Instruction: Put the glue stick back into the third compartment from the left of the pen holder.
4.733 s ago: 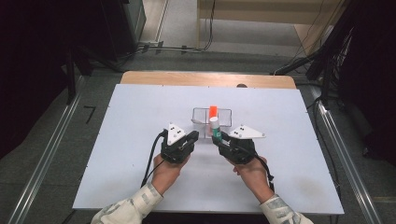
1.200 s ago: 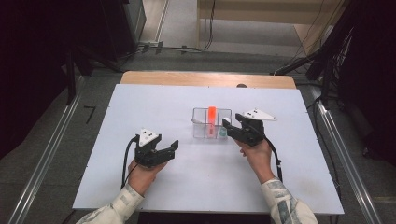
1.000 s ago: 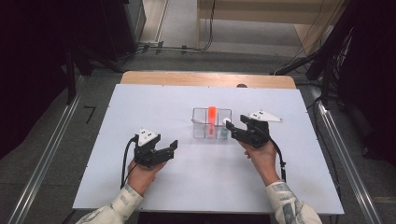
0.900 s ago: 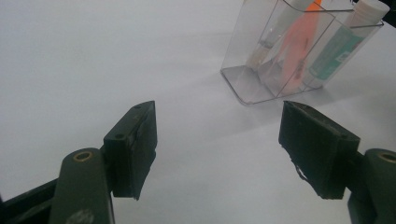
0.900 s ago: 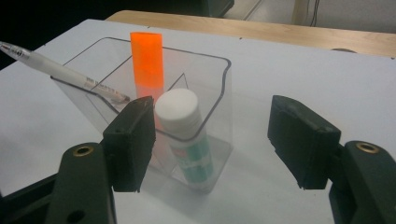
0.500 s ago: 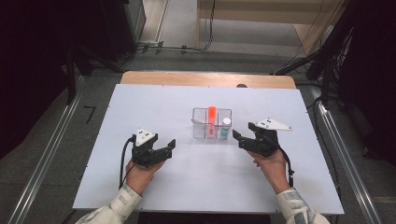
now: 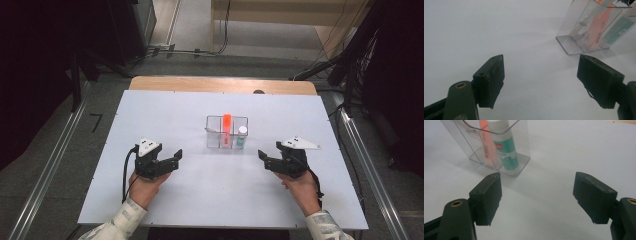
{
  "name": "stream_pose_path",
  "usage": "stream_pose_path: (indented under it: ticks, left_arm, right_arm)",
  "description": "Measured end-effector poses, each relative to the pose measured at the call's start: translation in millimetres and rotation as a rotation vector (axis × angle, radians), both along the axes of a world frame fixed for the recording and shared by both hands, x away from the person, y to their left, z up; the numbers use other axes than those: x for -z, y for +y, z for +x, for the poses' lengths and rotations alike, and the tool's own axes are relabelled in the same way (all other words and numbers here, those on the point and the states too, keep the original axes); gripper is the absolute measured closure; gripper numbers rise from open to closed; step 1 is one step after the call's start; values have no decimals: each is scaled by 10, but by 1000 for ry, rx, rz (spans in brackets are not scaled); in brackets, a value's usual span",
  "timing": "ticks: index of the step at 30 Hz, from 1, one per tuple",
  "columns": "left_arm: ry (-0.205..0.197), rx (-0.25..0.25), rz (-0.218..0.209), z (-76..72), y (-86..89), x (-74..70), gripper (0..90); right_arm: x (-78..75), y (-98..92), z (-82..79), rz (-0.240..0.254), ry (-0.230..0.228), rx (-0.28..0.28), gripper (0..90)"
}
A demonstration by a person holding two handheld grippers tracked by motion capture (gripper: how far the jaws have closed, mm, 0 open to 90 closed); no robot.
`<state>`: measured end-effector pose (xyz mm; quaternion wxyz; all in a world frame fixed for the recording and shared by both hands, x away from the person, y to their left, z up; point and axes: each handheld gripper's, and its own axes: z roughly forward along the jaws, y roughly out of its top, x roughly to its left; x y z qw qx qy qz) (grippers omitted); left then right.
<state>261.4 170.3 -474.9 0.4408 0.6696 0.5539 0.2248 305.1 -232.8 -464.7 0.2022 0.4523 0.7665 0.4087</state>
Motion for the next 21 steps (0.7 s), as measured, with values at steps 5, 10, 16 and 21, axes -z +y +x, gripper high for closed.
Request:
stream_pose_path:
  ticks: [5, 10, 16, 21]
  left_arm:
    - [4, -22, 8, -20, 84, 11, 177]
    - [7, -56, 10, -59, 223, 23, 168]
    - [23, -100, 19, -151, 411, 63, 155]
    - [49, -135, 30, -271, 582, 107, 132]
  right_arm:
    - [21, -112, -66, -22, 17, 20, 186]
    - [41, -286, -153, -37, 28, 58, 184]
    - [88, -566, -251, -59, 43, 123, 182]
    - [127, -788, -316, -63, 60, 183, 181]
